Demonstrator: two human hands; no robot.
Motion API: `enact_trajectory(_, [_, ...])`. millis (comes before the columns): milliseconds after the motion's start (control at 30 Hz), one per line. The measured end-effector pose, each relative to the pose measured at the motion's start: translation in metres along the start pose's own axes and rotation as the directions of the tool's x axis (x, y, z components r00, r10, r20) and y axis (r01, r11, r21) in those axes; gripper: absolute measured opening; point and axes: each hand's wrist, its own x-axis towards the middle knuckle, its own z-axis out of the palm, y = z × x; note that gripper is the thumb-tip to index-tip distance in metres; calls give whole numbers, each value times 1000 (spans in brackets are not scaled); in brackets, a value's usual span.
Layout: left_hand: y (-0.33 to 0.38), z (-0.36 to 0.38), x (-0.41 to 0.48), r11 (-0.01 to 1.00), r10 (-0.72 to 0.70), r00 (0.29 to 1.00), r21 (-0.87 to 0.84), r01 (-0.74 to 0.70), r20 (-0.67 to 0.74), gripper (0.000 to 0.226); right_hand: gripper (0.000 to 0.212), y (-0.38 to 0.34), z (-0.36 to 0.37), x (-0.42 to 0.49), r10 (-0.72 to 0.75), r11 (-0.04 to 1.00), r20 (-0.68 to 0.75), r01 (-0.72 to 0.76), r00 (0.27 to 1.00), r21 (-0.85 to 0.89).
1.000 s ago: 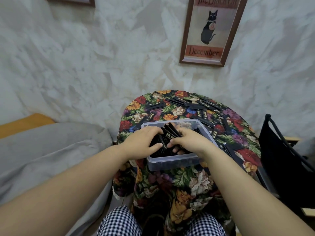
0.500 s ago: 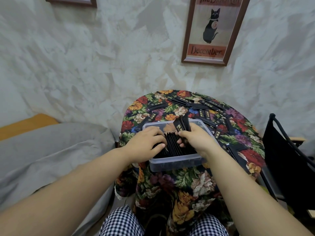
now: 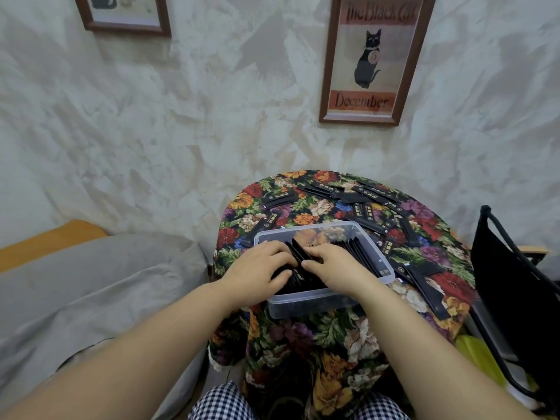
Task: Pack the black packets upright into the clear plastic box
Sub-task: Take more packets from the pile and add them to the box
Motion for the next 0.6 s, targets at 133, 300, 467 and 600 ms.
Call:
enact_trajectory(133, [4,-3,-1,1000,-19,999,-6,19,-32,36,40,0,-1,4,13,999,39,-12,999,-34])
enact_trajectory(300, [2,-2,-2,1000,-7,1000,9,7,19,47,38,-1,0,0,-5,1000,8,5,1000,-5])
enact_trajectory(467, [-6,4,0,993,33,988,104,-49,152,74,44,8,-10,-7,79,996,17,-80,997,46])
enact_trajectory(600, [-10,8,-2,993,59,990,95,-71,130,95,51,11,-11,-11,100,993,58,-103,993,51])
